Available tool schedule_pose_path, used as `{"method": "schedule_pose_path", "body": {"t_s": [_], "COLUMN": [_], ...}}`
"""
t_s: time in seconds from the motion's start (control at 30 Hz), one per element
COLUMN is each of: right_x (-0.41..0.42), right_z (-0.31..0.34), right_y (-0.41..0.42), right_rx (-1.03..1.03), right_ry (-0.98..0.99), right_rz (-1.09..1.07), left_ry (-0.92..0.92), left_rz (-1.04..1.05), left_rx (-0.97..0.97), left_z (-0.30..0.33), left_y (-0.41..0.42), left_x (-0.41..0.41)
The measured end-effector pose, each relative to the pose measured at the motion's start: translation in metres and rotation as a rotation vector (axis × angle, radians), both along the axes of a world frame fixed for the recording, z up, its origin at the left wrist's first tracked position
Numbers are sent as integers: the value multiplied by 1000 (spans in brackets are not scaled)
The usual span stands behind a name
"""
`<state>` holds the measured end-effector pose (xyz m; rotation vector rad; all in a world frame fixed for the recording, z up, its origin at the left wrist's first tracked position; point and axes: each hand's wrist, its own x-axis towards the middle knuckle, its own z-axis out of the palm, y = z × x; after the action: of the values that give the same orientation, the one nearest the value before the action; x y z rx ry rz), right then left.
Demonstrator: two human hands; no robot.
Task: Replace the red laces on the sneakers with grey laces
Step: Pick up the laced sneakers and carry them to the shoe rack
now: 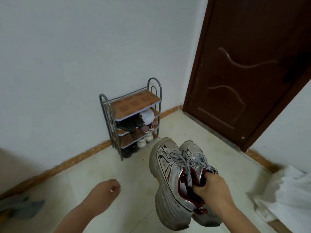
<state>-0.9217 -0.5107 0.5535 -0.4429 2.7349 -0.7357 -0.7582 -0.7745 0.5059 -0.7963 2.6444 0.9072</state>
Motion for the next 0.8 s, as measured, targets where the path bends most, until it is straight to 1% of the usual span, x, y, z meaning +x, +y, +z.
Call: {"method": "schedule_pose_path", "body": {"t_s": [0.2, 0.3, 0.4, 0.6, 0.8], "right_x": [-121, -165, -198, -258, -316], "right_z": [6, 8, 5, -3, -7], "right_y": [-59, -99, -141, -238, -324], "right_rx": [65, 92, 91, 119, 127], "right_ry": [56, 64, 21, -31, -47], "right_rz": [122, 198, 268, 356, 329], "left_ry": [13, 11, -7, 9, 38], "left_rz": [119, 190, 229, 284, 296], "left_rx": [-14, 12, 17, -16, -24], "left_z": [-3, -4, -8, -13, -6], "left_y": [-34, -52, -79, -167, -257], "left_x": [-80, -107, -129, -196, -270]}}
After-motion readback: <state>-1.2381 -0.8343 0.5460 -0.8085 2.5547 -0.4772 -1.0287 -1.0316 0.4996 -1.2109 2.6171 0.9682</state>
